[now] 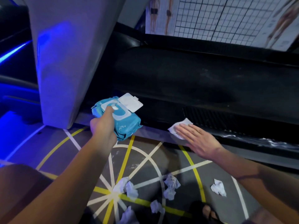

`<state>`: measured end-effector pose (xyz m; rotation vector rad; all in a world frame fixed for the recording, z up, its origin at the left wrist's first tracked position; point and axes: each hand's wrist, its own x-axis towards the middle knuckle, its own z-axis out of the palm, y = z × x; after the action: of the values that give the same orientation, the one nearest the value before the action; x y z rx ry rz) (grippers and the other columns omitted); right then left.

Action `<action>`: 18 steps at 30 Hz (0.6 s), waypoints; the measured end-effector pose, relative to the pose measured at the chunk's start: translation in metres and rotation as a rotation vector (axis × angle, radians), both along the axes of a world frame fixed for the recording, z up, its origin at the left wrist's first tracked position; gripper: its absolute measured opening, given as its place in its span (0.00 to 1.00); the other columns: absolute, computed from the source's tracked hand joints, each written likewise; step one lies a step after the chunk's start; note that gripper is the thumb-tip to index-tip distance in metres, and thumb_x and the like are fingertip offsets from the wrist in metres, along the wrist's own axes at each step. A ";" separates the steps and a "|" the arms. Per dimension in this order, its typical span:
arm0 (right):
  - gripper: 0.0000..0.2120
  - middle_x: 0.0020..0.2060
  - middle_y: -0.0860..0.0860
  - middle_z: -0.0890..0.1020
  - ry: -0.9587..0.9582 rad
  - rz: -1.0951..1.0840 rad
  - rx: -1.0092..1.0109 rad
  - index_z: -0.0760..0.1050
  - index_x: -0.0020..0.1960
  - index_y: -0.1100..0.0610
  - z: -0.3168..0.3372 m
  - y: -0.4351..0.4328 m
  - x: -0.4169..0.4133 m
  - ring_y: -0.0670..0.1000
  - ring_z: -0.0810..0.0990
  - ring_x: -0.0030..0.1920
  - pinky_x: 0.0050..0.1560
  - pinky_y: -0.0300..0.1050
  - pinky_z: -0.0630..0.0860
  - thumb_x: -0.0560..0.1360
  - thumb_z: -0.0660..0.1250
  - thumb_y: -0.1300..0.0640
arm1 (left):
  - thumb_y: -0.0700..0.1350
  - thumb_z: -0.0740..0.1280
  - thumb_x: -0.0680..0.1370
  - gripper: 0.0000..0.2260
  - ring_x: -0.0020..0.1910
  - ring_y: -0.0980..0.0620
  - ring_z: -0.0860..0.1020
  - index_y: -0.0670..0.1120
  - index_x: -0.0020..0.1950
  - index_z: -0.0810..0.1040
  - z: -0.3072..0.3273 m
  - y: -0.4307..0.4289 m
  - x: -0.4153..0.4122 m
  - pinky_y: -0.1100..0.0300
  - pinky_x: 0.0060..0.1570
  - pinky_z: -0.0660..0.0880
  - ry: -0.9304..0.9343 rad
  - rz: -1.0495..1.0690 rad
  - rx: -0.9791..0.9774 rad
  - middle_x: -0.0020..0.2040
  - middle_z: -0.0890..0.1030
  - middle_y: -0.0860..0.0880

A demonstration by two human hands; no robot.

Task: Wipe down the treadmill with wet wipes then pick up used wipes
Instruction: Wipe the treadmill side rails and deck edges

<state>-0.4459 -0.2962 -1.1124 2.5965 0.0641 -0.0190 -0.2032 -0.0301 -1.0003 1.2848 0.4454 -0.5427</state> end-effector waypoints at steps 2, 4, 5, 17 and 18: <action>0.33 0.82 0.55 0.43 0.015 -0.028 0.015 0.43 0.82 0.61 0.000 -0.009 -0.017 0.55 0.44 0.82 0.80 0.55 0.49 0.84 0.48 0.46 | 0.46 0.75 0.75 0.19 0.44 0.40 0.87 0.41 0.62 0.77 0.005 -0.008 -0.006 0.37 0.46 0.83 -0.019 0.022 0.054 0.52 0.86 0.41; 0.33 0.82 0.56 0.44 0.015 -0.051 0.041 0.45 0.82 0.62 -0.002 -0.011 -0.023 0.56 0.45 0.82 0.80 0.55 0.50 0.84 0.49 0.45 | 0.45 0.75 0.77 0.16 0.43 0.41 0.87 0.42 0.60 0.76 0.006 -0.013 -0.009 0.38 0.46 0.84 -0.028 0.024 0.084 0.52 0.85 0.41; 0.34 0.82 0.56 0.44 0.009 -0.051 0.053 0.45 0.82 0.62 -0.004 -0.010 -0.021 0.56 0.45 0.82 0.80 0.55 0.50 0.84 0.49 0.45 | 0.46 0.75 0.77 0.16 0.43 0.41 0.87 0.42 0.60 0.76 0.005 -0.013 -0.011 0.38 0.46 0.84 -0.020 0.023 0.087 0.52 0.85 0.41; 0.36 0.79 0.63 0.35 -0.021 -0.157 0.267 0.29 0.80 0.56 -0.008 0.075 0.122 0.62 0.40 0.81 0.80 0.59 0.44 0.84 0.47 0.41 | 0.47 0.77 0.73 0.22 0.42 0.37 0.87 0.42 0.63 0.75 0.004 0.011 -0.001 0.29 0.44 0.81 -0.020 0.087 0.132 0.53 0.85 0.39; 0.35 0.79 0.62 0.36 -0.021 -0.151 0.279 0.30 0.80 0.56 -0.006 0.074 0.122 0.62 0.41 0.81 0.80 0.58 0.44 0.85 0.47 0.42 | 0.47 0.77 0.73 0.22 0.42 0.37 0.87 0.42 0.63 0.75 0.004 0.010 -0.001 0.29 0.44 0.81 -0.015 0.081 0.129 0.53 0.85 0.39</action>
<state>-0.3236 -0.2221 -1.1186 2.8741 -0.1474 -0.0407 -0.2038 -0.0196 -0.9961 1.3865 0.5246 -0.4416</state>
